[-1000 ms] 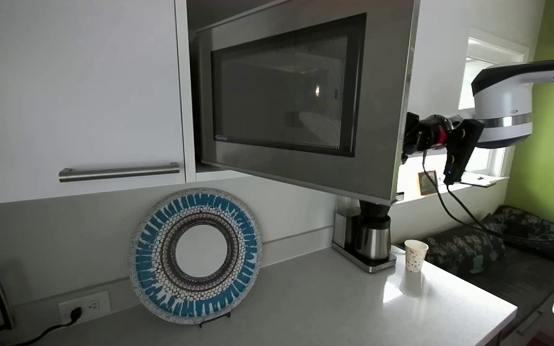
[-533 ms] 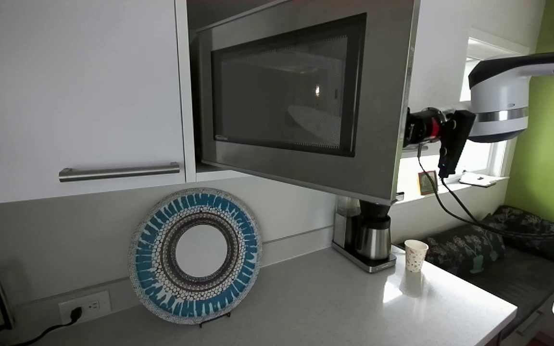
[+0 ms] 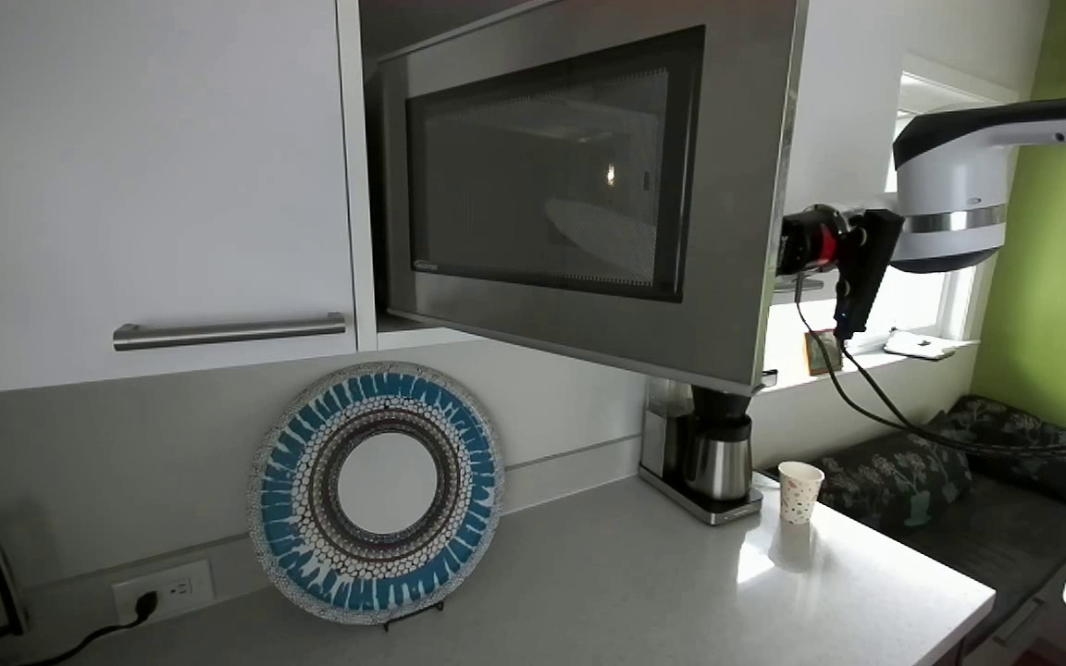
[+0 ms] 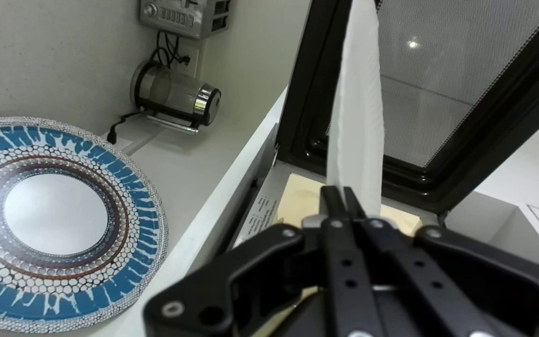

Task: Put the plate in the microwave and then close the microwave door

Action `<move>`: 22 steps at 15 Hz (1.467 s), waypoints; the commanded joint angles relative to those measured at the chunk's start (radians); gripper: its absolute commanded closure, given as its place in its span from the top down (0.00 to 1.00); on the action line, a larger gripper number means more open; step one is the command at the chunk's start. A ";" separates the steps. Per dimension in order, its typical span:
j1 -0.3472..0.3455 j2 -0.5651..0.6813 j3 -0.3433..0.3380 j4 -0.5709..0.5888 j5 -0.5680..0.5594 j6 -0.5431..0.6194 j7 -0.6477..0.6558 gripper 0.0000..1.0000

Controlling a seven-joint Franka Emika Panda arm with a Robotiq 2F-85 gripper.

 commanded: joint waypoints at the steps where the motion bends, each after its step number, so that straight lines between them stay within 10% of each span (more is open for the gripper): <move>1: 0.023 0.035 0.023 0.039 0.034 0.105 0.076 0.00; 22: 0.106 0.140 0.097 0.131 -0.013 0.441 0.318 0.01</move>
